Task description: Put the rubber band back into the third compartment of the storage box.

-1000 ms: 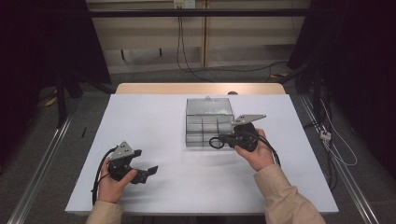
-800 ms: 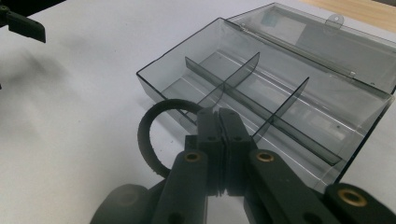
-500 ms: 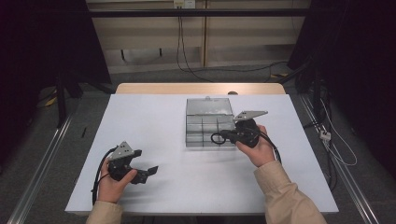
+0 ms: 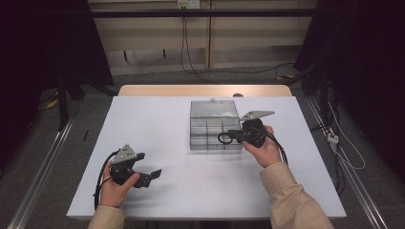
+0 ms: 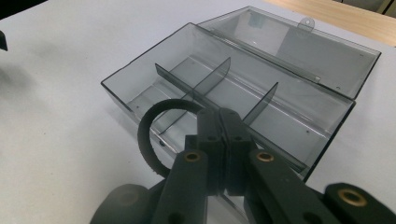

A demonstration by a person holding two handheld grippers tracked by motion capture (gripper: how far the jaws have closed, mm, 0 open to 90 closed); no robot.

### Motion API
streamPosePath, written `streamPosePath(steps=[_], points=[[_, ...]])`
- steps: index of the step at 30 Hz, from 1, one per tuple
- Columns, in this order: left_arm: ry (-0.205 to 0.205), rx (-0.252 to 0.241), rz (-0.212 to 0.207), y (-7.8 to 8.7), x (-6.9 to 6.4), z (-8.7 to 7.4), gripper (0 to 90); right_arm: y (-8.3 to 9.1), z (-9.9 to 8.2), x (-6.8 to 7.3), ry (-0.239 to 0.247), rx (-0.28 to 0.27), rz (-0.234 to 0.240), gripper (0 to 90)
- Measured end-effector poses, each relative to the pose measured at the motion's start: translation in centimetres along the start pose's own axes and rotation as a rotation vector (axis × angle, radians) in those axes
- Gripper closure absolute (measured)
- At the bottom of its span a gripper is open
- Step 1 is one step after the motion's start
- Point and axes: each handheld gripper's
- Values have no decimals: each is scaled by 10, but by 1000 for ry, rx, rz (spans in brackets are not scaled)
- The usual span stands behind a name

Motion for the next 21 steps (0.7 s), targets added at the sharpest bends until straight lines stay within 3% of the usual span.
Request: streamPosePath(steps=[21], points=[[0, -2, 1, 0, -1, 0, 64, -2, 4, -13, -4, 0, -37, 883]])
Point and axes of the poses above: each handheld gripper's, and its own axes: y roughly backward along the jaws, z roughly out of its top, x roughly to its left, and after that the axes turned 6 degrees about -y, right-handed
